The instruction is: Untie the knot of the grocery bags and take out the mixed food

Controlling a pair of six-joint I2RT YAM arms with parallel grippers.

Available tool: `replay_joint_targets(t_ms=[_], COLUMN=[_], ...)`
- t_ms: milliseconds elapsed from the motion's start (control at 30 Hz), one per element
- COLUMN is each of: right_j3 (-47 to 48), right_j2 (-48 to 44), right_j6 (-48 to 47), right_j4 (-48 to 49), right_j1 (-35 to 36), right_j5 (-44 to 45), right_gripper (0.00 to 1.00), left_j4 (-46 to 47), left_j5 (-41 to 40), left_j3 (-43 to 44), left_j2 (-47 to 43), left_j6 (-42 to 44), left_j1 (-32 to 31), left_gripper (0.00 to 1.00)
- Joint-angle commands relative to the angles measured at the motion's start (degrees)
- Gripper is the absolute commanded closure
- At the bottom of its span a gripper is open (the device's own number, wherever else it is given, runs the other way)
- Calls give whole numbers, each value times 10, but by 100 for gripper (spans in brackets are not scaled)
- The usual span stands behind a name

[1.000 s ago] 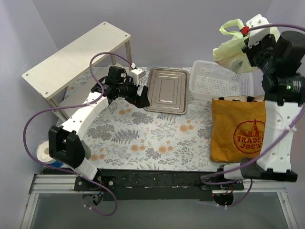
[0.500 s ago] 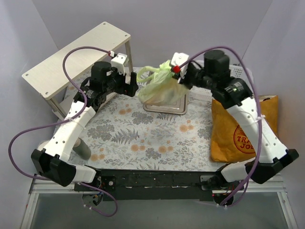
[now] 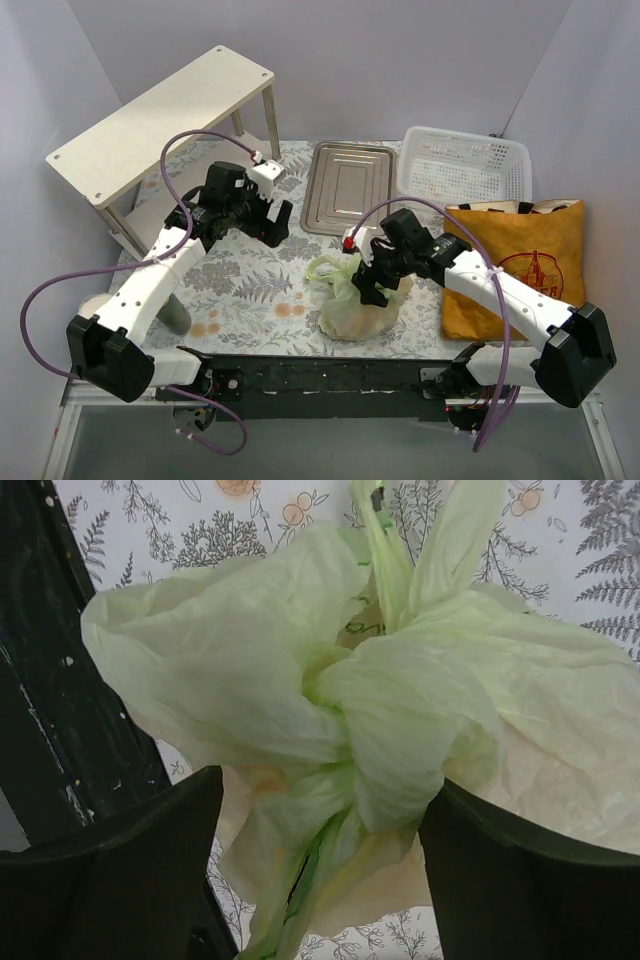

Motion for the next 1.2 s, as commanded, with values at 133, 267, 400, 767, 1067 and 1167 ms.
replay_joint_targets(t_ms=[133,267,400,767,1067,1167], right_j3=[207,255,194,64,-30,-44], right_j2=[-41,-21,-7,84,5,-14], right_j6=[31,39,75,128,166,167], right_j4=[-87,-113,-74,-17,-28,-26], right_j1=[-10,-23,-74,-199,-211,-212], right_j5=[22,-2,19,-40,-135,-134], right_gripper=[9,6,6,4,4,4], left_j4=[-62,-35,-13,251,247,223], left_j5=[248,286,298,300,110,79], left_j3=[-46,-88,-103,-167,-169,-165], left_j2=[7,11,49,149,111,70], left_j6=[97,142,181,9,53,114], left_j1=[-25,-58,-110,-197,-120,-78], left_gripper=[2,2,2,12,100,100])
